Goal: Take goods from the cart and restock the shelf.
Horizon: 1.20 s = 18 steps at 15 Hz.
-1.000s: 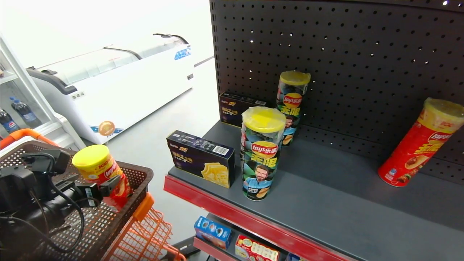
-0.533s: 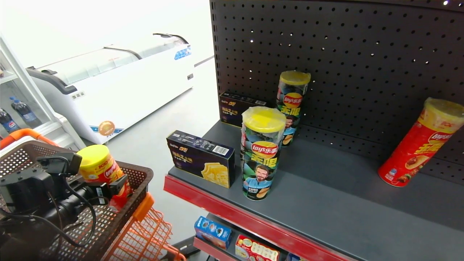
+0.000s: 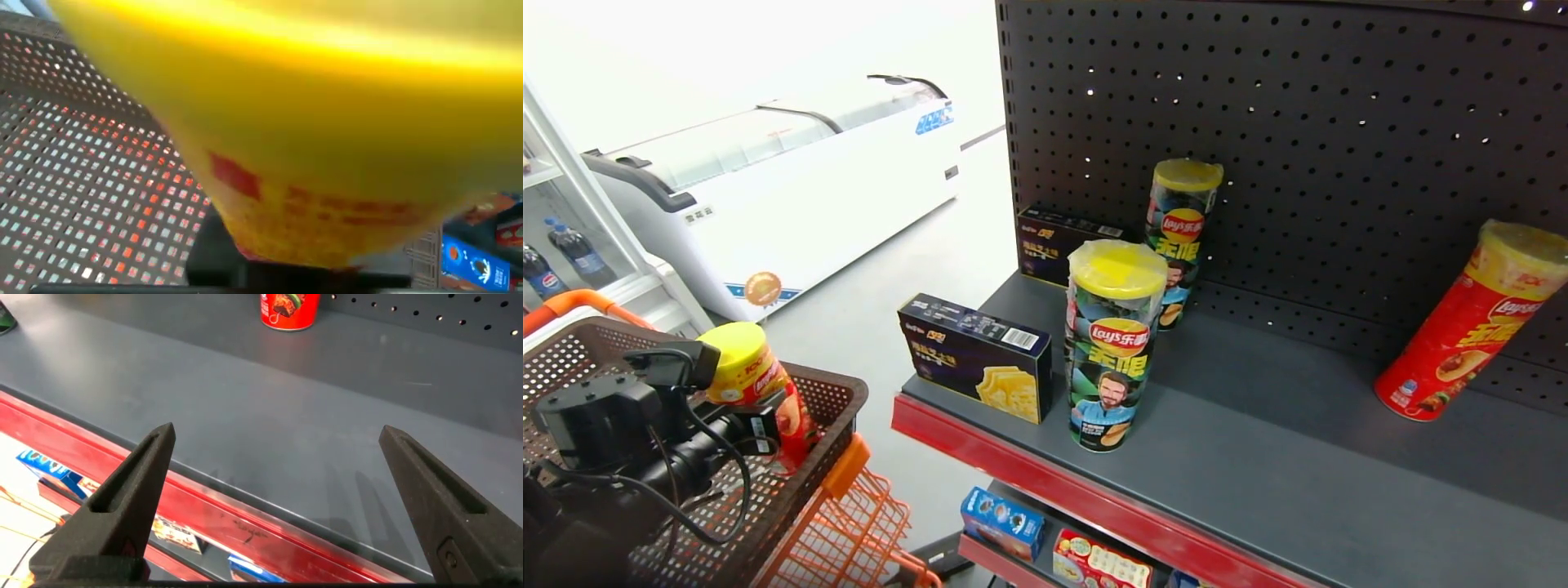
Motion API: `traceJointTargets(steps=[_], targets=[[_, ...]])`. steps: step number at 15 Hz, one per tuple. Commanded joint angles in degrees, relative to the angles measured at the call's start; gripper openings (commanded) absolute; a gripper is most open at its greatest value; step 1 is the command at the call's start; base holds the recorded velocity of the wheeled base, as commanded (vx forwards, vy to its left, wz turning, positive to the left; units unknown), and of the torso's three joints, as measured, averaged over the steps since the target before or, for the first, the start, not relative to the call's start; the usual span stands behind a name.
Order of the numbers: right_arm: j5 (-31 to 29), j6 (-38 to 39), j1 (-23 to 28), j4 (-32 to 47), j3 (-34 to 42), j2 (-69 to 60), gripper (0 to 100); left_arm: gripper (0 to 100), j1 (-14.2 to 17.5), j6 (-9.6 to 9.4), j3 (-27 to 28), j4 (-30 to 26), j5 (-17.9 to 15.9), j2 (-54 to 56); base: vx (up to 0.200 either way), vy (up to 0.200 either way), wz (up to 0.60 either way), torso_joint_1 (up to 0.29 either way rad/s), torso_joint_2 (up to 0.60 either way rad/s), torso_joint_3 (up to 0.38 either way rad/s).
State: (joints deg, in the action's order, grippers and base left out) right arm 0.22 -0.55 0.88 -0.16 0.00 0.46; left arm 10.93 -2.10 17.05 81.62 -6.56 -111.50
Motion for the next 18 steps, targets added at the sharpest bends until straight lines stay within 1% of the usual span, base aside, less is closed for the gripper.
traceJointTargets(steps=[1,3,4,5,6,7,8,9,10,11,13,14,15,16,17,18], targets=[[0.0,-0.1,0.0,0.0,0.0,0.1,100,0,-1.4,-0.10,0.2,0.2,0.1,0.7,0.000,0.000,0.00,0.000,0.00,0.000],[0.0,-0.1,0.0,0.0,0.0,0.1,100,0,-2.0,-0.63,-0.5,-1.1,-0.2,4.8,0.000,0.000,0.00,0.000,0.00,0.000],[0.0,-0.1,0.0,0.0,0.0,0.1,100,0,-2.1,-0.63,0.1,-4.9,-0.7,7.9,0.000,0.000,0.00,0.000,0.00,0.000],[0.0,-0.1,0.0,0.0,0.0,0.1,100,0,-2.1,-0.72,0.3,-9.3,-2.3,11.8,0.000,0.000,0.00,0.000,0.00,0.000],[0.0,0.0,0.0,0.0,0.0,0.1,100,0,-2.4,-0.72,0.1,-14.5,-5.1,17.4,0.000,0.000,0.00,0.000,0.00,0.000],[0.0,-0.1,0.0,0.0,0.0,0.1,100,0,-2.3,-0.89,0.2,-15.7,-6.0,19.6,0.000,0.000,0.00,0.000,0.00,0.000],[0.0,-0.1,0.0,0.0,0.0,0.1,100,0,-1.5,-2.03,1.6,-14.5,-6.6,20.9,0.000,0.000,0.00,0.000,0.00,0.000],[0.0,-0.1,0.0,0.0,0.0,0.1,100,0,-1.5,-2.12,1.8,-14.5,-6.6,20.9,0.000,0.000,0.00,0.000,0.00,0.000],[0.0,0.0,0.0,0.0,0.0,0.1,100,0,-1.9,-2.47,4.5,-14.7,-6.4,23.3,0.000,0.000,0.00,0.000,0.00,0.000],[0.0,-0.1,0.0,0.0,0.0,0.1,100,0,-2.6,-2.47,5.6,-16.6,-6.4,25.5,0.000,0.000,0.00,0.000,0.00,0.000],[0.0,-0.1,0.0,0.0,0.0,0.1,100,0,-6.1,-2.12,9.1,-29.1,-6.6,32.9,0.000,0.000,0.00,0.000,0.00,0.000],[0.0,-0.1,0.0,0.0,0.0,0.1,100,0,-8.7,-2.30,10.1,-33.5,-5.9,35.5,0.000,0.000,0.00,0.000,0.00,0.000],[0.0,-0.1,0.0,0.0,0.0,0.1,100,0,-10.1,-2.21,9.8,-34.9,-6.5,37.1,0.000,0.000,0.00,0.000,0.00,0.000],[0.0,-0.1,0.0,0.0,0.0,0.1,100,0,-13.7,-1.24,9.1,-36.3,-6.6,40.5,0.000,0.000,0.00,0.000,0.00,0.000],[0.0,-0.1,0.0,0.0,0.0,0.1,100,0,-14.8,-0.45,9.1,-36.8,-6.6,41.3,0.000,0.000,0.00,0.000,0.00,0.000],[0.0,-0.1,0.0,0.0,0.0,0.1,100,0,-17.3,0.78,9.0,-37.2,-7.3,41.5,0.000,0.000,0.00,0.000,0.00,0.000]])
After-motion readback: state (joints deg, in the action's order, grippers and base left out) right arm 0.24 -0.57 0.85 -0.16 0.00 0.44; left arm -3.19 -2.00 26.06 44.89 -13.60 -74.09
